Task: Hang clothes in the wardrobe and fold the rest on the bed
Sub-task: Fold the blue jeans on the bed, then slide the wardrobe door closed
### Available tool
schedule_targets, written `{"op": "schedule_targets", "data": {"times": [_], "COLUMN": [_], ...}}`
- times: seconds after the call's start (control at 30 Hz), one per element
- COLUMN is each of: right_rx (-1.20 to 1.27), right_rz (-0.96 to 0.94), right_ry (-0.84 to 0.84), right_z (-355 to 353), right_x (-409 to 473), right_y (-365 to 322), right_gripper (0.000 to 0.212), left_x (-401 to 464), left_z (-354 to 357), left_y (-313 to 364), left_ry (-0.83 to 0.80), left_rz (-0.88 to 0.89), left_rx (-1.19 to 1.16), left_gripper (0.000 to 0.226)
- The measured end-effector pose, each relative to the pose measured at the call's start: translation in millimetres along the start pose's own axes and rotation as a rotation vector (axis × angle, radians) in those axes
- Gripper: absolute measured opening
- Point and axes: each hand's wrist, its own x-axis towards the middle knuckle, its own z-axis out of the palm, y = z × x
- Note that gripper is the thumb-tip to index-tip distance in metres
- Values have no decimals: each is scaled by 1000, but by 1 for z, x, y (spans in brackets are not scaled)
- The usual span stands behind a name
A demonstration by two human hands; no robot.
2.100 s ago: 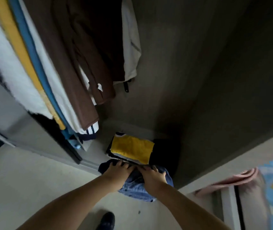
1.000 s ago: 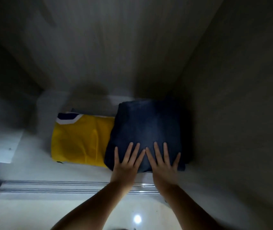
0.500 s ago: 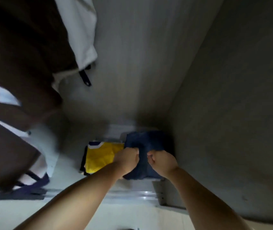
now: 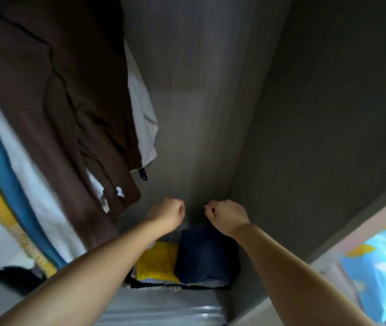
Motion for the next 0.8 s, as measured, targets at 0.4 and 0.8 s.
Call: {"op": "schedule_targets", "data": {"times": [0.4,0.8], "right_rx": [-31,70], "right_rz": [-191,-613], "right_ry": [27,76], "right_z": [-28,-55], "right_x": [-66,-86], "right_y": [-55,-228], "right_gripper": [38,28], "left_x": [-98,-256], "left_z": [-37,-155], "left_y": [5,-91], "left_ry": [182,574], "left_rz": [-54,-392], "left_rx": [-18,-85], "left_gripper": [21,19]}}
